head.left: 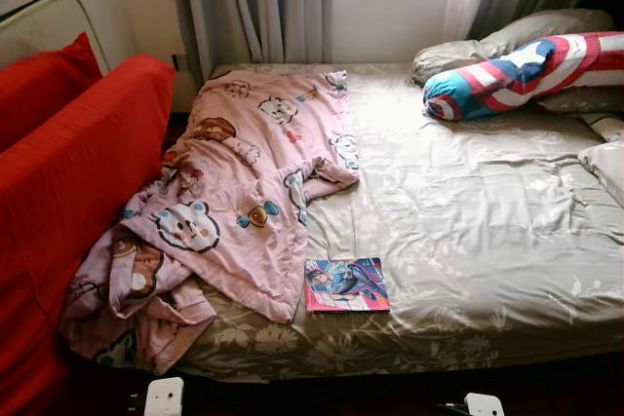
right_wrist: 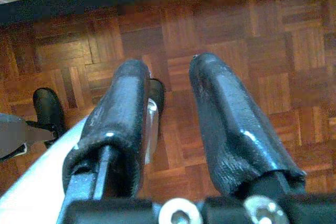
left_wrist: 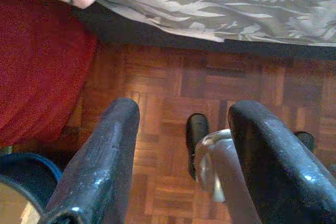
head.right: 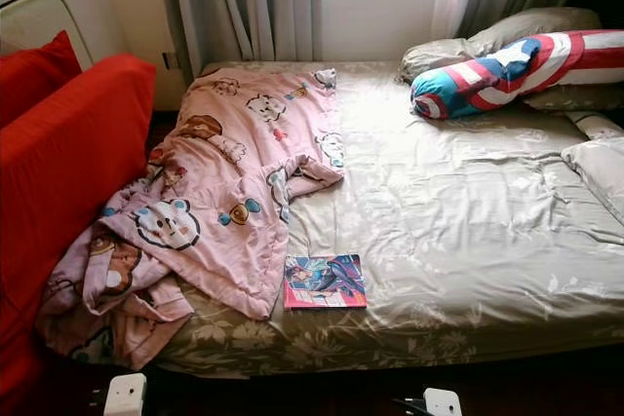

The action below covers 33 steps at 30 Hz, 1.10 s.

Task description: Clean up the room

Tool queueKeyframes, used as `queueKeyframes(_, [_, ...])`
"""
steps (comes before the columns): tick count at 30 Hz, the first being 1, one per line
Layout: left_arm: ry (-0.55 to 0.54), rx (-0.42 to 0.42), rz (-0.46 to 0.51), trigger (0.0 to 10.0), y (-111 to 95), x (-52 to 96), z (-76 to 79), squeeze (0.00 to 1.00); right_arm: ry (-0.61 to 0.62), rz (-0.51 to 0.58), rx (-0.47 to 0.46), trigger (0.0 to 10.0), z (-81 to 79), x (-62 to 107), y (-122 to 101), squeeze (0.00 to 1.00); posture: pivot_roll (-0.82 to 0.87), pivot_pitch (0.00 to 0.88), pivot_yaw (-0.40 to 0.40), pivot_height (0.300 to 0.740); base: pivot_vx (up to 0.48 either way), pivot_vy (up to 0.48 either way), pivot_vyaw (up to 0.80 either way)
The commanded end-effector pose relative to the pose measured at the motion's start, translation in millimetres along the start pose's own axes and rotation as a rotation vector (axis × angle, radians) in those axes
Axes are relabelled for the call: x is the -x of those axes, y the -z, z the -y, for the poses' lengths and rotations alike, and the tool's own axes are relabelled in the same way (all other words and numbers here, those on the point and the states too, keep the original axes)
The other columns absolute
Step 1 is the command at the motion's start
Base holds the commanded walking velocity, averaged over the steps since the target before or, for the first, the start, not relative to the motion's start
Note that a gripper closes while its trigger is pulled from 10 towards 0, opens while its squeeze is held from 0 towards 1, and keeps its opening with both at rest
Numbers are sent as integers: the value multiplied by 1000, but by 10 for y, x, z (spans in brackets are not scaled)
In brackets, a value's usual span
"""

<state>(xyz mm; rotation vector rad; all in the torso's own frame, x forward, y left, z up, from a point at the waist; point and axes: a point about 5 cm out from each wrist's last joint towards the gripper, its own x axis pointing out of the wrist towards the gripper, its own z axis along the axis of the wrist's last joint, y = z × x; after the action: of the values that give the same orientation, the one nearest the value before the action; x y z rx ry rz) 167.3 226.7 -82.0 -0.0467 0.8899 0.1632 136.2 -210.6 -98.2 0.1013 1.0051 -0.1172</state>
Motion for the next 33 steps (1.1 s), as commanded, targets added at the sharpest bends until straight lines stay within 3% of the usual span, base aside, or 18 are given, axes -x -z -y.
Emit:
queueKeyframes(1, [9,13,-12,10000,24,1,24,0,17,11,-24,10000,44,6,-11,0,55,0,-17,740,0,0,0])
queueKeyframes(10, [25,-7,-12,10000,14,-2,31,0,12,16,-23,10000,39,4,-22,0,55,0,-17,740,0,0,0])
queueKeyframes(14, [25,-2,-8,10000,3,-5,33,0,13,25,0,10000,39,1,-44,0,55,0,-18,740,244,0,0])
queueKeyframes(21, [28,1,-10,10000,1,-6,39,0,10,32,0,10000,39,0,-54,0,55,0,-20,740,252,0,720])
queueKeyframes(25, [30,2,-11,10000,2,-6,41,0,17,28,-35,10000,42,2,-41,0,55,0,-20,740,253,0,0])
queueKeyframes(33, [30,3,-13,10000,9,-5,41,0,12,25,-6,10000,44,2,-42,0,54,0,-21,740,253,0,0])
